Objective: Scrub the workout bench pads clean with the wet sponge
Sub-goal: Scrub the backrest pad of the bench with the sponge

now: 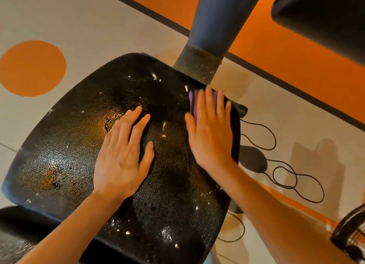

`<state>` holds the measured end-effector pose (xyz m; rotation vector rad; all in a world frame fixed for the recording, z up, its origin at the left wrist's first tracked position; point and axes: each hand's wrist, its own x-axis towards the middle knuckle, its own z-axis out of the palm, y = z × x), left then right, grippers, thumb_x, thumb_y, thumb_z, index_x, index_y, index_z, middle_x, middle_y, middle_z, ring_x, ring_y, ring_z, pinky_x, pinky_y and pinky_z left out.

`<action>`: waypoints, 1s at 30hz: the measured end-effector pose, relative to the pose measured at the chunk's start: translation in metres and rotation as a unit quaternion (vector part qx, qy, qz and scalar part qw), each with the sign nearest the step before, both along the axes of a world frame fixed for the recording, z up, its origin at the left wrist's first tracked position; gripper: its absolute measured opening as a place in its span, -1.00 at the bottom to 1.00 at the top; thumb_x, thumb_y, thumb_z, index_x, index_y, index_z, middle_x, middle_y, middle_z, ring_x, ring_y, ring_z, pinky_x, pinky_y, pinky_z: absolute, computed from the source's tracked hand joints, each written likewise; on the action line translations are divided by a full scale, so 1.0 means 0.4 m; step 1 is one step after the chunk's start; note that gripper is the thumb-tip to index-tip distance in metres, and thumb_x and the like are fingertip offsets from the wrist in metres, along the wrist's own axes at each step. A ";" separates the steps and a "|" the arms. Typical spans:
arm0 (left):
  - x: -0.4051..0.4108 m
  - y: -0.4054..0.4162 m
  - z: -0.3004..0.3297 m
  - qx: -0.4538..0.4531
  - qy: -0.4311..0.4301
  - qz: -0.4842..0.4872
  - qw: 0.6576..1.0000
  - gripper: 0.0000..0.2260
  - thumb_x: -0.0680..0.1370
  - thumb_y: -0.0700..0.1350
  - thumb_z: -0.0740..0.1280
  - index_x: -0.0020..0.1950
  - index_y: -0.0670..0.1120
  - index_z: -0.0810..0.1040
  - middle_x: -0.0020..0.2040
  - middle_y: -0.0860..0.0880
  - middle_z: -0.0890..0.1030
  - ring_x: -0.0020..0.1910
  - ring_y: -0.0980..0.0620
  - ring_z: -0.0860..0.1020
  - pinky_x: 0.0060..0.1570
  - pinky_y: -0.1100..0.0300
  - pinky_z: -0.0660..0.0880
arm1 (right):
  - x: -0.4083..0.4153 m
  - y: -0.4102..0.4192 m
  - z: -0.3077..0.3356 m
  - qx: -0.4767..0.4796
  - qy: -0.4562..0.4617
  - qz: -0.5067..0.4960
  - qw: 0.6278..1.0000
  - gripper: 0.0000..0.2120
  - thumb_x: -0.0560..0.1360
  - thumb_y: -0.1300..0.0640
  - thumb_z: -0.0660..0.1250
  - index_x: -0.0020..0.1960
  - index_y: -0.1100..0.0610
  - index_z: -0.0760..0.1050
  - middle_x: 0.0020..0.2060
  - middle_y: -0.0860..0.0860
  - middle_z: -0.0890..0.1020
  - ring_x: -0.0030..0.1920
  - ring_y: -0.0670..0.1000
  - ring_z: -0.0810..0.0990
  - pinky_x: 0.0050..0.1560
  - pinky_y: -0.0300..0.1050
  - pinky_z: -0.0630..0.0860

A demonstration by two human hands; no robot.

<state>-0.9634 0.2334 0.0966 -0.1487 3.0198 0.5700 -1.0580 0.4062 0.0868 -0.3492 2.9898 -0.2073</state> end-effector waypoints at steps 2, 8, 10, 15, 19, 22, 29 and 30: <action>0.000 -0.002 -0.002 0.006 -0.002 -0.004 1.000 -0.51 0.62 0.06 0.12 0.53 -0.06 0.25 0.56 -0.01 0.20 0.56 -0.03 0.16 0.51 0.05 0.10 | -0.077 -0.020 -0.011 -0.002 0.007 -0.045 0.999 -0.44 0.66 -0.10 -0.06 0.56 0.18 0.06 0.55 0.16 0.10 0.56 0.19 -0.02 0.55 0.15 -0.01; -0.025 -0.075 0.019 -0.013 0.018 0.011 1.000 -0.49 0.62 0.08 0.08 0.52 -0.12 0.26 0.54 -0.10 0.25 0.57 -0.09 0.14 0.54 -0.07 0.06 | 0.107 0.097 0.025 0.013 -0.024 -0.011 1.000 -0.43 0.64 -0.06 -0.10 0.57 0.18 0.01 0.57 0.13 0.05 0.57 0.16 -0.06 0.53 0.11 0.11; -0.038 -0.106 0.015 -0.035 0.007 0.029 0.999 -0.47 0.62 0.11 0.03 0.53 -0.12 0.24 0.54 -0.11 0.23 0.57 -0.11 0.14 0.54 -0.08 0.05 | 0.021 0.040 0.007 0.002 -0.013 -0.052 0.999 -0.44 0.65 -0.05 -0.10 0.57 0.18 0.00 0.56 0.16 0.07 0.56 0.19 -0.03 0.53 0.13 0.09; -0.041 -0.112 0.003 -0.048 -0.008 0.048 0.998 -0.45 0.60 0.14 0.03 0.53 -0.10 0.24 0.54 -0.09 0.22 0.54 -0.12 0.18 0.51 -0.11 0.13 | -0.162 -0.101 -0.033 -0.068 0.017 -0.002 0.998 -0.52 0.64 -0.02 -0.01 0.49 0.18 0.23 0.41 0.13 0.41 0.45 0.16 0.31 0.44 0.10 0.27; -0.042 -0.111 0.009 -0.040 -0.014 0.063 0.997 -0.45 0.59 0.15 0.04 0.53 -0.08 0.25 0.54 -0.07 0.22 0.53 -0.11 0.20 0.49 -0.12 0.16 | -0.062 0.089 -0.012 -0.079 0.016 -0.009 0.997 -0.49 0.63 -0.02 -0.15 0.48 0.16 0.23 0.40 0.11 0.40 0.40 0.09 0.35 0.36 0.08 0.38; -0.043 -0.112 0.009 -0.041 -0.018 0.061 0.997 -0.44 0.58 0.15 0.06 0.53 -0.07 0.25 0.54 -0.06 0.22 0.53 -0.11 0.20 0.49 -0.11 0.17 | -0.104 0.026 -0.020 -0.073 0.046 -0.044 0.995 -0.57 0.63 0.02 -0.08 0.38 0.15 0.36 0.24 0.08 0.52 0.25 0.08 0.47 0.29 0.03 0.40; -0.045 -0.115 0.009 -0.047 -0.025 0.055 0.997 -0.44 0.59 0.14 0.06 0.53 -0.09 0.23 0.54 -0.08 0.22 0.53 -0.12 0.21 0.48 -0.12 0.18 | -0.207 -0.119 -0.021 -0.099 0.030 0.073 0.992 -0.65 0.65 0.04 -0.02 0.27 0.13 0.44 0.09 0.07 0.59 0.07 0.08 0.54 0.02 -0.06 0.47; -0.045 -0.117 0.009 -0.044 -0.022 0.055 0.997 -0.44 0.58 0.13 0.07 0.53 -0.09 0.23 0.54 -0.08 0.22 0.52 -0.12 0.22 0.48 -0.13 0.19 | -0.186 -0.043 -0.015 -0.084 0.026 0.081 0.993 -0.65 0.65 0.04 -0.03 0.27 0.13 0.44 0.08 0.06 0.59 0.05 0.07 0.53 0.00 -0.08 0.48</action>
